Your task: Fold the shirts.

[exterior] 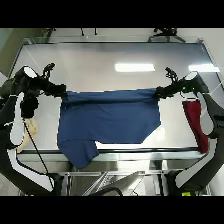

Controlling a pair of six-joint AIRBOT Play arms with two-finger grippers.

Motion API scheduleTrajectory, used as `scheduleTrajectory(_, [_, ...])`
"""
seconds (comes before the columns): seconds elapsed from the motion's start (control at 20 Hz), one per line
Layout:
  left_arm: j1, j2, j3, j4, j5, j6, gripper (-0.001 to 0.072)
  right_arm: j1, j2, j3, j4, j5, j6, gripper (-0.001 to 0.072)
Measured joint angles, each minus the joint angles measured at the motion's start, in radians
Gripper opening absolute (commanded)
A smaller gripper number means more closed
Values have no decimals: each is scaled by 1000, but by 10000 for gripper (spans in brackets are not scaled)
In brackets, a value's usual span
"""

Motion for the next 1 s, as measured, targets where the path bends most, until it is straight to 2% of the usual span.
scheduleTrajectory(0.45, [0, 0, -60, 72, 69, -25, 14, 14, -5, -16, -38, -25, 21, 18])
scheduleTrajectory(1.0, [-3, 0, -29, 70, 151, -26, 14, 29, -5, -14, -42, -104, 22, 17])
